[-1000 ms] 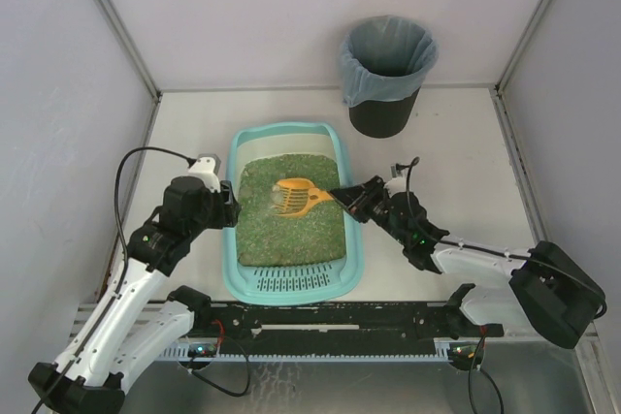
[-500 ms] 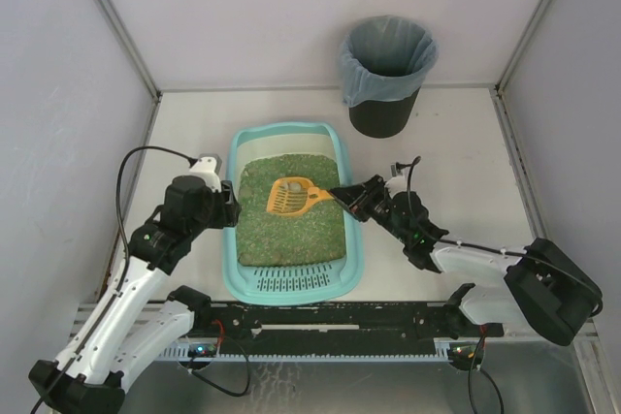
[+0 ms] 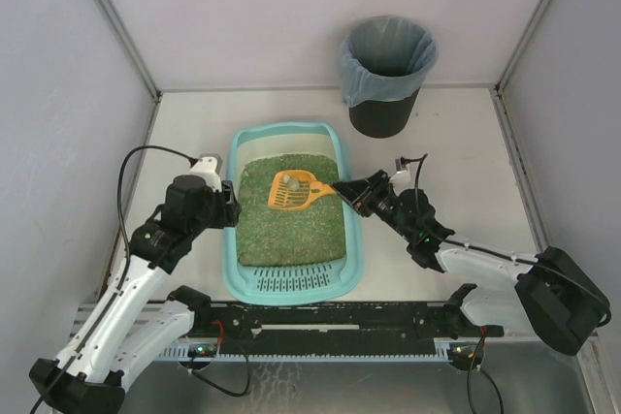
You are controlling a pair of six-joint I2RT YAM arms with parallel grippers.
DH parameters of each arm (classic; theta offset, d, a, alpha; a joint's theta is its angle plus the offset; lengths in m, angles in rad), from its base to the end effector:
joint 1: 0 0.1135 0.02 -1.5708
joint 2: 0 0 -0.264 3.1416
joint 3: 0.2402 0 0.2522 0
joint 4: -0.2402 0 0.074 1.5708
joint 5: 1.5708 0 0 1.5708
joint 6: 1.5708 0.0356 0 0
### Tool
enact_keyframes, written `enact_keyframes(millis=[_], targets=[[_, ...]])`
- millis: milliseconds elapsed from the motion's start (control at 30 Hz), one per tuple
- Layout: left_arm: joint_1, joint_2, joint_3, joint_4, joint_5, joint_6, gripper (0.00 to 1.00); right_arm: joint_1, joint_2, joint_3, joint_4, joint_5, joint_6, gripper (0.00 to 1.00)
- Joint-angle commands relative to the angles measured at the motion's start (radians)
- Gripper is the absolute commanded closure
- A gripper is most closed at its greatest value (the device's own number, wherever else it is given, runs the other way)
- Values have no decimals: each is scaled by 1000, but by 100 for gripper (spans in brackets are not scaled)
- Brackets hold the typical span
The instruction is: Clean the litter box
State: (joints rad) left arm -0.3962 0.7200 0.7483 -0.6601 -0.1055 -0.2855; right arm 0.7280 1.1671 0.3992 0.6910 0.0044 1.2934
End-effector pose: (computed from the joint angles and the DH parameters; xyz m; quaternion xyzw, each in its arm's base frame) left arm 0.1426 -0.0556 0.2899 0.0255 0.8905 -0.1067 0.4415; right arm 0.1819 0.1619 0.2209 0.2061 0.7042 0.5747 0.3623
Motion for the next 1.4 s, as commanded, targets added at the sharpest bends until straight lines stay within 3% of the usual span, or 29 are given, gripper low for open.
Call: enact_keyframes(millis=[0, 167, 300, 467, 600, 733, 900, 1000, 1167, 1300, 1367], targets=[[9, -1, -7, 32, 2, 1, 47, 7, 60, 60, 142, -137, -33, 100], [12, 4, -6, 30, 4, 2, 47, -34, 39, -15, 152, -38, 51, 100], [20, 15, -5, 33, 19, 5, 47, 6, 85, 96, 142, -171, -63, 100], [24, 12, -6, 32, 17, 6, 48, -41, 33, 29, 119, -59, -9, 100], [30, 14, -8, 37, 34, 7, 48, -14, 92, 114, 159, -216, -83, 100], [35, 16, -4, 30, 28, 9, 48, -55, 54, 32, 139, -86, 7, 100], [39, 16, -7, 37, 36, 8, 48, -47, 127, 114, 202, -254, -39, 100], [42, 24, -4, 31, 40, 9, 48, -78, 110, 42, 201, -145, 52, 100], [46, 17, -7, 37, 38, 8, 48, -47, 186, 128, 277, -304, -3, 100], [48, 22, -4, 33, 44, 9, 48, -96, 158, 47, 259, -176, 89, 100], [48, 18, -6, 35, 43, 9, 48, -70, 161, 91, 252, -209, 53, 100]])
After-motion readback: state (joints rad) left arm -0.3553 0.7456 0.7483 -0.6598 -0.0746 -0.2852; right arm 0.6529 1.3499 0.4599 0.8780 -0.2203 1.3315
